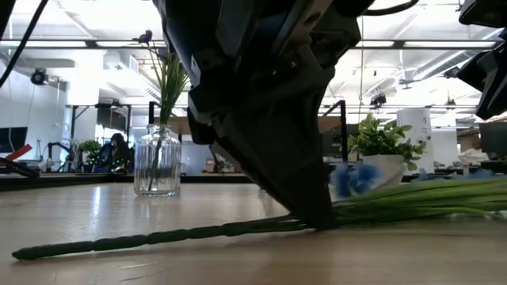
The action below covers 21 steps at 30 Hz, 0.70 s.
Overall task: Pick and place flowers into a vace then onto a shelf
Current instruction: Put the blue orchid into the left transparent vase
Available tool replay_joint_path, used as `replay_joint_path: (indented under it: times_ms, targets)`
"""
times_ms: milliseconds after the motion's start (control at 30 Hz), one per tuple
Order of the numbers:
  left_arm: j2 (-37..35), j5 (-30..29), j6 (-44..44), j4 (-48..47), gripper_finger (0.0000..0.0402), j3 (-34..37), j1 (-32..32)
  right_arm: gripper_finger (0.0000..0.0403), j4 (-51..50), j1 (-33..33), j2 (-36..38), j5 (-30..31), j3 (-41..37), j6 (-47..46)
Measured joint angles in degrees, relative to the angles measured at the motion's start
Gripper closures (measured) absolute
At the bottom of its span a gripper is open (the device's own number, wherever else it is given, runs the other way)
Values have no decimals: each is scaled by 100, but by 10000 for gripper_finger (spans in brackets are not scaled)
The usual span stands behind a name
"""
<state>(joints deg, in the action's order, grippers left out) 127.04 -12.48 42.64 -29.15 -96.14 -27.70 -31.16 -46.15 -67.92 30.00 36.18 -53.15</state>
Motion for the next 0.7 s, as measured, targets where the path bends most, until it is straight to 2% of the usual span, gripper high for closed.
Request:
replay_joint_path:
  times_ms: [100,300,700]
  targets:
    - [0,-1,58,13,393,0,-2,339,0,0,0,-2,0,-37]
    - [-41,-320,353,11,394,0,-4,335,0,-4,0,-35,0,-71]
    - [-834,-1338,142,-138,399,-15,-119,336,-18,-11,6,-68,0,-70]
